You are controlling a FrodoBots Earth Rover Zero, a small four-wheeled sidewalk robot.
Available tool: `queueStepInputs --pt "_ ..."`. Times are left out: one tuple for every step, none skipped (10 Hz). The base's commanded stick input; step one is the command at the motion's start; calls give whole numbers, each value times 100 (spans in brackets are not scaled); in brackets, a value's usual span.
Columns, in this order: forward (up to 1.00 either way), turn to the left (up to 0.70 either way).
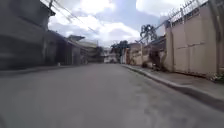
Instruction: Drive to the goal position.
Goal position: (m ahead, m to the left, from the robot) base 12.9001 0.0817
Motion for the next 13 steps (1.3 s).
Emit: queueStepInputs --pt "100 0" --pt "100 0" --pt "100 0" --pt "100 0" --pt "100 0" --pt "100 0" --pt "100 0" --pt "100 0" --pt "100 0" --pt "100 0" --pt "100 0" --pt "100 0" --pt "100 0"
